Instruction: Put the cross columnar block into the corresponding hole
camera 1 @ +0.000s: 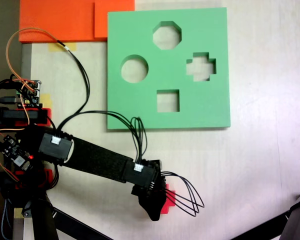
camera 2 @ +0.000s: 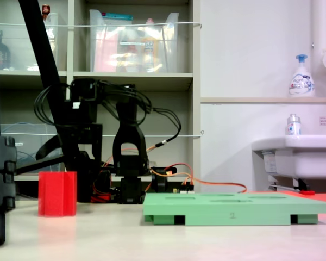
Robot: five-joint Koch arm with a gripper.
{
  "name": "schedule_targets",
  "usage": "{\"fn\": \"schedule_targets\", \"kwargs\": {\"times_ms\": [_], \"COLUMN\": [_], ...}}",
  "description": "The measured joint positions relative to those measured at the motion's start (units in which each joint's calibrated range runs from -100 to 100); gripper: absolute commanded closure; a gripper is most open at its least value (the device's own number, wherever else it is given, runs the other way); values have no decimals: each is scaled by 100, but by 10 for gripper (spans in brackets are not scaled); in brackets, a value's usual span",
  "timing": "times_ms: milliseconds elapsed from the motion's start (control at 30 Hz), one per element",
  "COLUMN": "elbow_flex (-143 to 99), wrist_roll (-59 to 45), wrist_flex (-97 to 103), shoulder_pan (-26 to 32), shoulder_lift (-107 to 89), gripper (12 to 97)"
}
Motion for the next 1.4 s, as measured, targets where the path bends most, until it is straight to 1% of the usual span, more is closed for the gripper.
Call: {"fn": "schedule_targets", "kwargs": {"times_ms": [300,633,767,800,933,1100,1133,1400], "elbow_flex": [314,314,314,314,421,431,392,274], "wrist_roll": [-166,-176,-176,-176,-176,-181,-181,-171], "wrist_flex": [0,157,235,235,264,264,264,206], "shoulder_pan": [-171,-200,-205,-205,-230,-254,-254,-298], "shoulder_lift": [793,1327,1368,1368,1327,1286,1286,1190], "gripper": [266,275,367,405,615,731,742,740]}}
